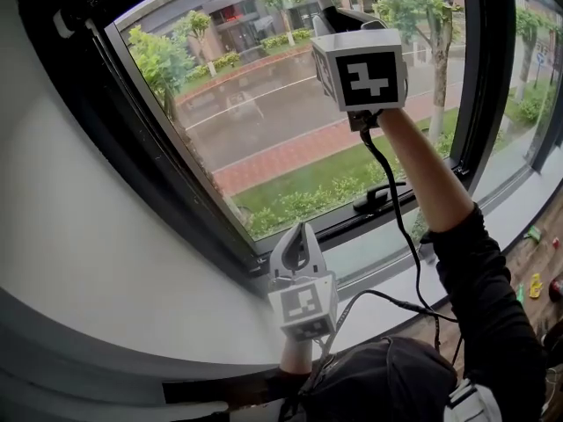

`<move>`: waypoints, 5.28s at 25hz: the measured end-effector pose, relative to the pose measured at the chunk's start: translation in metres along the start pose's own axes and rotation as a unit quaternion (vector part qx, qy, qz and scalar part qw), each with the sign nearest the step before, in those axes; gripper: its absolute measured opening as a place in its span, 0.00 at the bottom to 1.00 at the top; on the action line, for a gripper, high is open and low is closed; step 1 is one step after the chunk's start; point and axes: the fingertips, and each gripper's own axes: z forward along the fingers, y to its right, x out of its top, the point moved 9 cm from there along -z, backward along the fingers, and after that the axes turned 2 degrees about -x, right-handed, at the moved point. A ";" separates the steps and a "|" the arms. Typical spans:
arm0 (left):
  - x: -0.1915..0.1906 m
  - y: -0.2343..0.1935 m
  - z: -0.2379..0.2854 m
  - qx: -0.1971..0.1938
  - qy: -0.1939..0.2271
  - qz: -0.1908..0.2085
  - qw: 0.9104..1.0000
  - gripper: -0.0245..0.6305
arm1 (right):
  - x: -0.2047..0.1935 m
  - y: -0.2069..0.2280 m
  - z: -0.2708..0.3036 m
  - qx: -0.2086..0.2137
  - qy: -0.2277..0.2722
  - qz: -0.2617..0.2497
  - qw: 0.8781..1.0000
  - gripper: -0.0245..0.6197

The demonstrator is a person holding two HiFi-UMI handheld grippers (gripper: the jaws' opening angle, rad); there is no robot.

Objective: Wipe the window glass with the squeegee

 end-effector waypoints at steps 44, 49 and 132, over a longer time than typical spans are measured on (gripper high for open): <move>0.121 -0.013 0.065 -0.035 0.041 0.019 0.998 0.04 | -0.028 -0.001 0.007 -0.006 -0.014 -0.006 1.000 0.18; 0.110 -0.013 0.063 -0.035 0.030 0.013 0.999 0.04 | -0.032 -0.004 0.002 -0.010 -0.010 -0.016 1.000 0.18; -0.053 0.014 0.054 -0.053 -0.153 -0.063 0.985 0.04 | -0.259 -0.024 -0.091 0.016 -0.199 0.013 0.980 0.18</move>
